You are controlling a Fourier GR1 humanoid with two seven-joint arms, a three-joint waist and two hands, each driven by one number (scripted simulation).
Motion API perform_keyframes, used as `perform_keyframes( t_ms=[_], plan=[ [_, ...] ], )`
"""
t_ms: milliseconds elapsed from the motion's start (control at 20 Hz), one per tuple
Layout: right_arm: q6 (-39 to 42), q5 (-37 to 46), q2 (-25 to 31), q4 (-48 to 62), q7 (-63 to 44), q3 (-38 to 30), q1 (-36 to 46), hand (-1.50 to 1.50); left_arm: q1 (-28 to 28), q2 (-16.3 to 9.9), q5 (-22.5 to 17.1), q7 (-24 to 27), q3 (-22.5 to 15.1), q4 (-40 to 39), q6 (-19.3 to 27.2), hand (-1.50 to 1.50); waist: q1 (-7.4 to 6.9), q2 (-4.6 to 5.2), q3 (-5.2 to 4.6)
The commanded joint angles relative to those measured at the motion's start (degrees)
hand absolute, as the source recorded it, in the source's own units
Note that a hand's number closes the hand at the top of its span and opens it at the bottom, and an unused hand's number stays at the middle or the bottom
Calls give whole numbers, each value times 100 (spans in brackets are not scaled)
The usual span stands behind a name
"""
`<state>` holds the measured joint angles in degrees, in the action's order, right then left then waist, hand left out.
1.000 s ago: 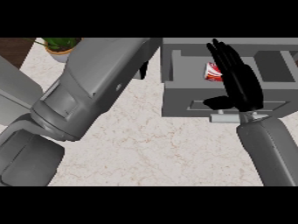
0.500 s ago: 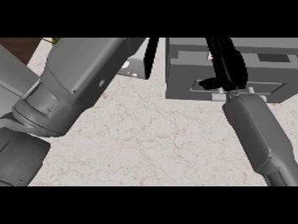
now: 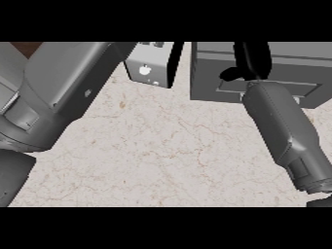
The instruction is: Pick up the can, place it into the drawer and close the drawer
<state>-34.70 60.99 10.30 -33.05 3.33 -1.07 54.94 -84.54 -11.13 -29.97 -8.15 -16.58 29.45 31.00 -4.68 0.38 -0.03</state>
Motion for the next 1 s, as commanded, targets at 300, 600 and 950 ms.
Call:
perform_keyframes(
  t_ms=[300,600,950],
  plan=[
    [-415,44,125,1147,121,-337,1022,-150,707,-437,84,-359,-134,1033,-196,-150,-170,34,8],
    [-235,-379,42,1194,422,-695,1458,-150,1146,-523,111,-348,-152,1450,-141,-150,-133,44,11],
    [-94,-873,47,1217,1131,-1131,1564,-150,1464,-819,65,-573,-158,2084,-284,-150,-211,49,16]
  ],
)
